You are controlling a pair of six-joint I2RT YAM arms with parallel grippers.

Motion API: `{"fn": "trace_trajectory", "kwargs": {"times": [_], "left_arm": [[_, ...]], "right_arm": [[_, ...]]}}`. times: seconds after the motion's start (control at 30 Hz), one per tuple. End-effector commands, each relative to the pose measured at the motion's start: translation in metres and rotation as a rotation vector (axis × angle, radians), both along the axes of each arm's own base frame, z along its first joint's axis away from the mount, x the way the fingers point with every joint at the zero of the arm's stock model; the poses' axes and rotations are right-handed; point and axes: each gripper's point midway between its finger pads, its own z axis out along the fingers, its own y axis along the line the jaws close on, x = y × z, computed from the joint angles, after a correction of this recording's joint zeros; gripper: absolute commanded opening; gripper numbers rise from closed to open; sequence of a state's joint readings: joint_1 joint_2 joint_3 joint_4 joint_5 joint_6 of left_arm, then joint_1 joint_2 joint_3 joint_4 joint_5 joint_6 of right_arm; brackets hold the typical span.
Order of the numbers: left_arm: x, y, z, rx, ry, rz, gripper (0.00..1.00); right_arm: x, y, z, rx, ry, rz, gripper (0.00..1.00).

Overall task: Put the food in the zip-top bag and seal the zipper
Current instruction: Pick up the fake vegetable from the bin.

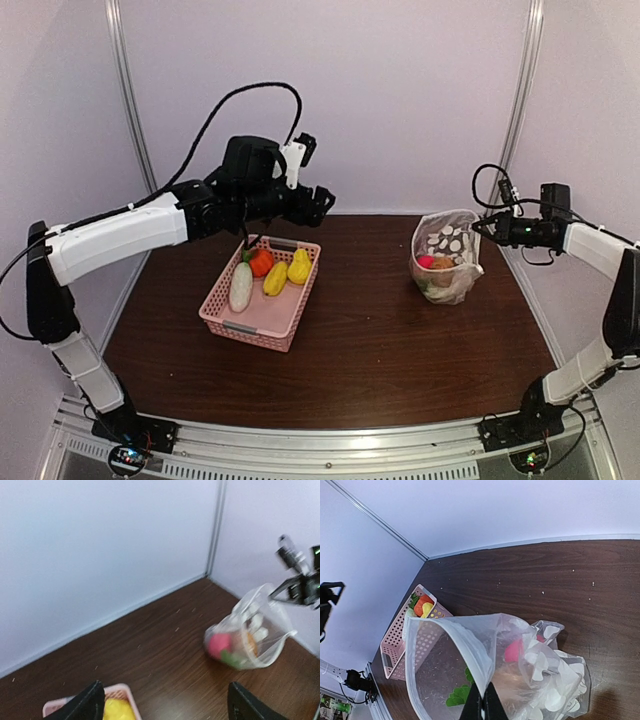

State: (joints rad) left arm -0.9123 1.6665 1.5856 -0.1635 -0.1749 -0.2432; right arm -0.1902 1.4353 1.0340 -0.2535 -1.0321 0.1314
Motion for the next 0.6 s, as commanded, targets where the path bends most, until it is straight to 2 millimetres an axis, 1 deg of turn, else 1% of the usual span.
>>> {"fn": "trace_trajectory", "kwargs": {"times": [0.0, 0.07, 0.17, 0.23, 0.3, 0.37, 0.43, 0.57], "left_arm": [[0.030, 0.081, -0.142, 0.389, 0.278, 0.218, 0.84], [0.031, 0.102, -0.161, 0.426, 0.350, 0.279, 0.84], [0.029, 0.122, -0.185, 0.481, 0.431, 0.324, 0.83], [0.028, 0.133, -0.202, 0.529, 0.476, 0.350, 0.81], [0.027, 0.143, -0.219, 0.588, 0.515, 0.377, 0.81], [0.028, 0.152, -0.231, 0.619, 0.524, 0.412, 0.80], [0.030, 0.161, -0.240, 0.622, 0.538, 0.446, 0.79], [0.035, 0.173, -0.253, 0.615, 0.567, 0.493, 0.77]], "right_arm": [[-0.005, 0.005, 0.018, -0.002, -0.093, 0.016, 0.00], [-0.007, 0.005, 0.007, -0.006, -0.085, 0.023, 0.00], [-0.012, 0.006, -0.012, -0.039, -0.085, 0.046, 0.00], [-0.012, 0.006, -0.018, -0.037, -0.076, 0.050, 0.00], [-0.013, 0.007, -0.018, -0.039, -0.076, 0.062, 0.00], [-0.016, 0.008, -0.015, -0.056, -0.094, 0.065, 0.00], [-0.021, 0.007, -0.011, -0.070, -0.113, 0.060, 0.00], [-0.028, 0.008, -0.001, -0.100, -0.162, 0.064, 0.00]]}}
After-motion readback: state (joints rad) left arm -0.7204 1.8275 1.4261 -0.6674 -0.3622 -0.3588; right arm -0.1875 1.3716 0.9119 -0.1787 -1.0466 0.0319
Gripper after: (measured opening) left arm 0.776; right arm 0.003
